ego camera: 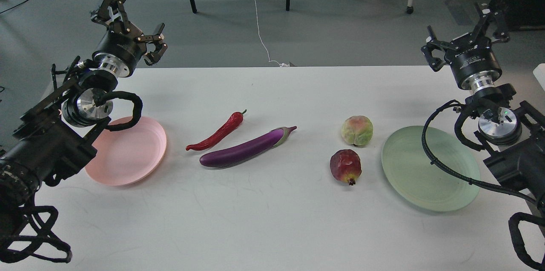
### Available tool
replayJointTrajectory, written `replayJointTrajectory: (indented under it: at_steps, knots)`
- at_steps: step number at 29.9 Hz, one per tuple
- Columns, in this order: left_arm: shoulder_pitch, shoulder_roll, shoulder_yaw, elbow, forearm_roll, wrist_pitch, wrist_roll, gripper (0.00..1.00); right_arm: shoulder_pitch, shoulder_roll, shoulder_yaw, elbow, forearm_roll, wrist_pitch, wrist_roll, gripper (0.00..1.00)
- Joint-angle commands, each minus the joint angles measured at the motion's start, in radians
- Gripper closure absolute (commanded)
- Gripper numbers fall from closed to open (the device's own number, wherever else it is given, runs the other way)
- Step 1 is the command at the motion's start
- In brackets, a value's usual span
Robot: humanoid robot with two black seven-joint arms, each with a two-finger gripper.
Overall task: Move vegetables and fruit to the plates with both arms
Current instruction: 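Raise the right gripper and move it toward the red pomegranate, then lower the right gripper onto the red pomegranate and grasp it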
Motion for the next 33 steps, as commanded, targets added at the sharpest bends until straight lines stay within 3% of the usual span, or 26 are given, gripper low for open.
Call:
replayJointTrajectory:
  at_steps: [1, 11, 20, 25, 33]
  knots:
    - [-0.001, -0.003, 0.006, 0.000, 0.003, 0.008, 0.000, 0.02, 0.017, -0.010, -0.038, -0.001, 0.000, 0.000, -0.001, 0.01]
    - [-0.004, -0.002, 0.006, 0.001, 0.002, 0.011, 0.002, 0.02, 0.150, -0.105, -0.198, 0.013, -0.011, 0.000, -0.001, 0.01]
    - [-0.007, 0.032, -0.003, -0.008, -0.001, 0.000, 0.000, 0.02, 0.532, -0.156, -0.731, 0.044, -0.022, 0.000, 0.005, 0.01]
    - [-0.009, 0.035, -0.003, -0.008, -0.001, 0.000, 0.000, 0.02, 0.745, -0.136, -1.095, 0.173, -0.106, 0.000, 0.006, 0.01]
    - [-0.007, 0.029, 0.000, -0.009, -0.001, 0.002, 0.002, 0.02, 0.871, -0.093, -1.334, 0.390, -0.267, 0.000, 0.008, 0.02]
